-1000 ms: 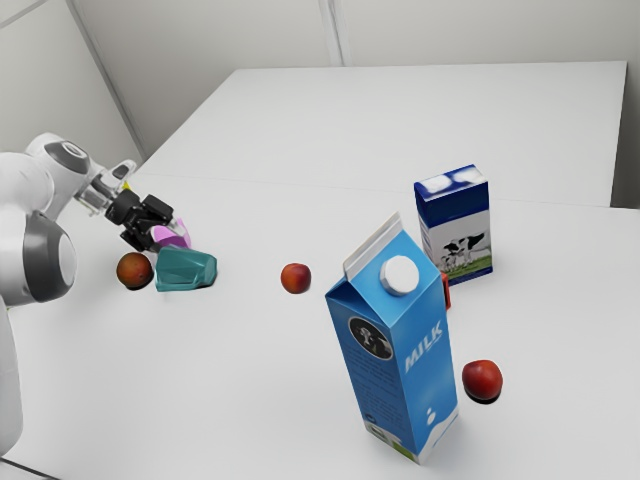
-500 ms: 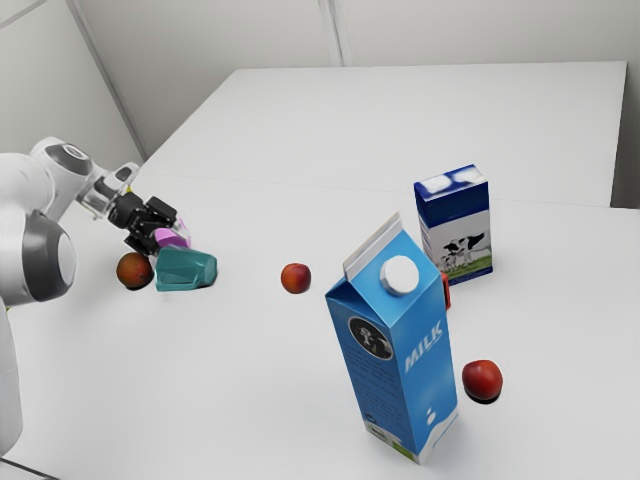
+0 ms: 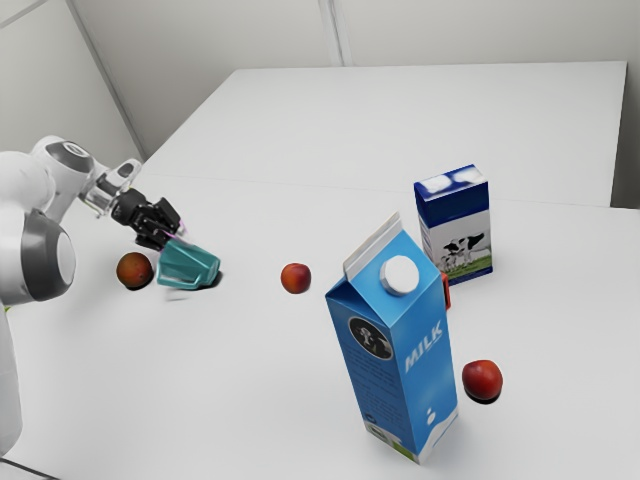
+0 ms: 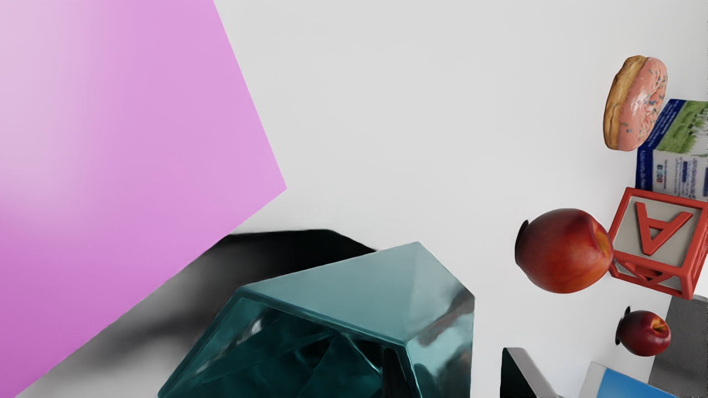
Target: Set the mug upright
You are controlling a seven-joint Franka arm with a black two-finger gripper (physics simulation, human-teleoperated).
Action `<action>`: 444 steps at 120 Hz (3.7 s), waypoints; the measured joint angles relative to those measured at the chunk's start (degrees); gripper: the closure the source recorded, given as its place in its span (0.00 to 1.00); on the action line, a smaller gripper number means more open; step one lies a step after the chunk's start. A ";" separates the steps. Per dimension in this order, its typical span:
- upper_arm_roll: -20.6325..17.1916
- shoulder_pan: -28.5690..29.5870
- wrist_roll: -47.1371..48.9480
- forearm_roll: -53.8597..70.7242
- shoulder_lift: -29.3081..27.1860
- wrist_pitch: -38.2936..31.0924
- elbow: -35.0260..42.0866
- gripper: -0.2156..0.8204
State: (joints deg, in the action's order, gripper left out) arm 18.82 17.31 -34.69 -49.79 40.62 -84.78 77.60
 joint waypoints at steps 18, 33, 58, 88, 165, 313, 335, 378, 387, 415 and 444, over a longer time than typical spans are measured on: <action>-0.20 -0.39 0.66 -0.49 -0.05 0.02 0.11 0.87; -0.27 -0.79 1.16 -0.79 -0.74 0.01 0.76 0.92; -0.28 -1.45 2.03 -0.46 -1.88 -0.01 1.23 0.93; -0.26 -3.38 3.61 3.41 -4.75 -0.10 1.27 0.94; 2.36 -23.81 23.07 38.40 -23.98 -31.47 26.78 0.96; 7.55 -34.81 55.55 44.12 -30.22 -36.03 40.79 0.97; 7.56 -34.92 57.53 44.15 -30.19 -36.32 40.85 0.70; 7.63 -35.26 59.48 43.51 -30.44 -36.38 39.48 0.30; 7.69 -35.27 59.62 43.50 -30.59 -36.17 38.75 0.27; 7.98 -35.34 59.57 43.84 -31.55 -34.83 35.86 0.23; 7.93 -35.31 57.05 48.06 -35.02 -29.23 28.61 0.22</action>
State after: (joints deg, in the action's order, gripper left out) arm 26.75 -18.00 22.36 -1.72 5.59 -114.00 106.20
